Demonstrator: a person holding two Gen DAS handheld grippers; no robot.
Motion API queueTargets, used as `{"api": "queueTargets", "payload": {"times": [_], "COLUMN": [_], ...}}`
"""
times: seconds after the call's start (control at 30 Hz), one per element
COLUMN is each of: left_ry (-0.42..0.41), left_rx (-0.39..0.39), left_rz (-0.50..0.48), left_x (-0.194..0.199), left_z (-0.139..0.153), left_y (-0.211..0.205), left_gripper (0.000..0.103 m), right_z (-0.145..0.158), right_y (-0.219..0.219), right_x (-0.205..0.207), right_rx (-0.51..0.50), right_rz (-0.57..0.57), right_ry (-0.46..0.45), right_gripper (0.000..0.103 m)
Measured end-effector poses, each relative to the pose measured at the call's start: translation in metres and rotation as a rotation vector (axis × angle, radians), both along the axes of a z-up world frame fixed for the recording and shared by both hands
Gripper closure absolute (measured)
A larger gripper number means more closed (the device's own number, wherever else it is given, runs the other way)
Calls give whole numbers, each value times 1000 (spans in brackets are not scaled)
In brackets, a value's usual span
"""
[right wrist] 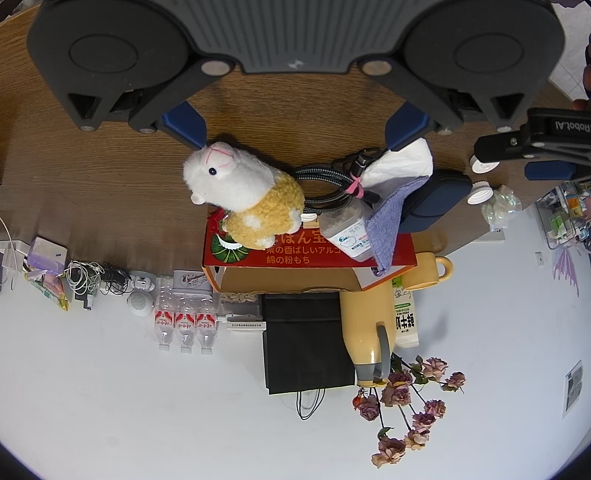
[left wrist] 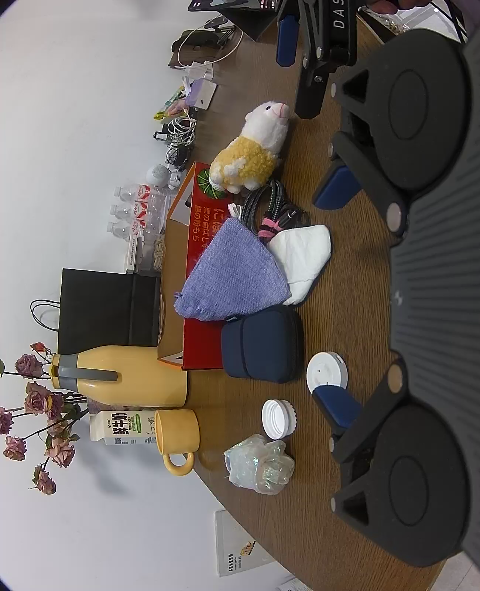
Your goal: Organize objects
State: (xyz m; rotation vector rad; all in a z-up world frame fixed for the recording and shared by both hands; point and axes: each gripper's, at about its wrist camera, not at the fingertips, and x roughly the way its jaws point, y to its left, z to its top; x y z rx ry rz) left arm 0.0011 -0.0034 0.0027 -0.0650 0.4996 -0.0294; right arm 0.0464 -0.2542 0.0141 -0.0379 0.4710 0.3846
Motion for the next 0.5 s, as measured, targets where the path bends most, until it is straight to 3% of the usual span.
{"api": "queueTargets", "payload": {"times": [0.5], "left_ry": [-2], "left_rx": [-1], "left_rz": [-1], "left_x": [0], "left_z": [1], "left_y": [1], "left_gripper": [0], "right_z": [0], "right_y": [0], "right_x": [-1], "right_rx": [1], "right_rz": [0], "right_ry": [-1], "right_gripper": [0]}}
